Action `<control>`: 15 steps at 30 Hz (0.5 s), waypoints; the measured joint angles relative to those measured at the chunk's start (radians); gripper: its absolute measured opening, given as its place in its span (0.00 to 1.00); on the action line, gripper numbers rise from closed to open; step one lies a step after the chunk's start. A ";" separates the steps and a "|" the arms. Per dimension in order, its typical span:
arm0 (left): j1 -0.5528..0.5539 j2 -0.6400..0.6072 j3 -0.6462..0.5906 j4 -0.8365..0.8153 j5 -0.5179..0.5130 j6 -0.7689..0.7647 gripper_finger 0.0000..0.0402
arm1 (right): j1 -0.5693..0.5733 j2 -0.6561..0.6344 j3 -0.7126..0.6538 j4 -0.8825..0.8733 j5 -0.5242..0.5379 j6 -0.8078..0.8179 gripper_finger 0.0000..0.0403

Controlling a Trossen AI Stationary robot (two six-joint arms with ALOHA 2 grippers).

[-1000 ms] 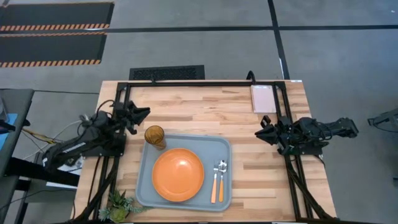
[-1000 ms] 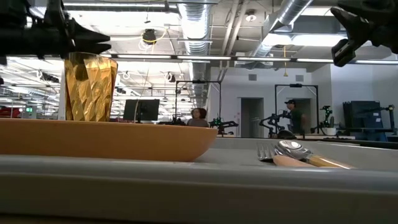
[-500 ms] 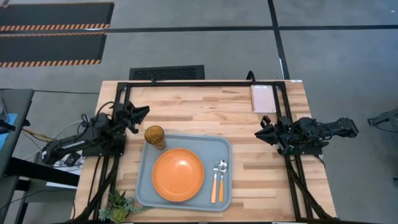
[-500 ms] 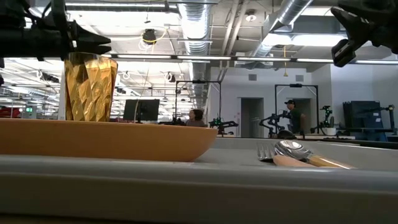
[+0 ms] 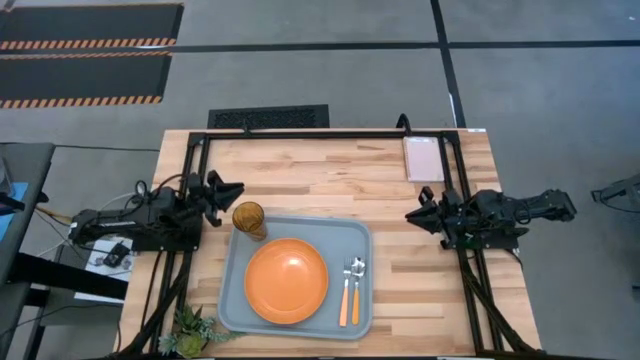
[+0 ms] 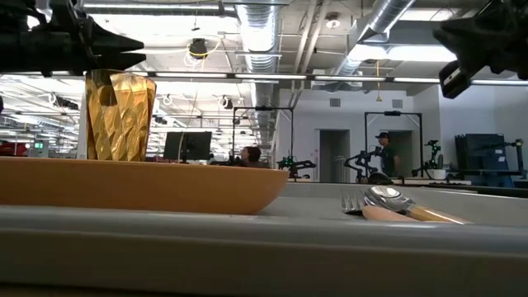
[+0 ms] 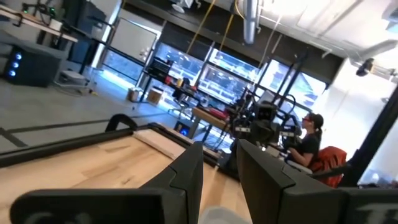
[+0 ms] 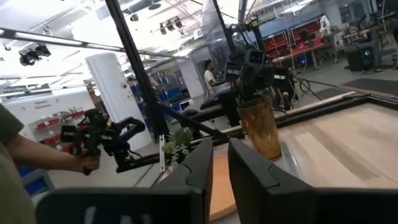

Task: Pick and place plate/cup/fork/spoon on tray
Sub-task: Adjust the gray serving tray

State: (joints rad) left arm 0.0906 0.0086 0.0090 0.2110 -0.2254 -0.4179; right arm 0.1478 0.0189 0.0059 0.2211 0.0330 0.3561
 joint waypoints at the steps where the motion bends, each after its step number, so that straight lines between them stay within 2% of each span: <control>1: 0.000 0.000 0.000 0.000 -0.007 -0.006 0.22 | 0.000 0.000 0.000 -0.004 0.000 0.000 0.19; 15: 0.000 0.000 -0.002 -0.096 -0.023 -0.050 0.22 | 0.003 0.000 0.000 -0.099 -0.005 0.002 0.19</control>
State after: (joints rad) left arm 0.0909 0.0082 0.0074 0.1149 -0.2481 -0.4683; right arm 0.1505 0.0192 0.0059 0.1216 0.0284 0.3576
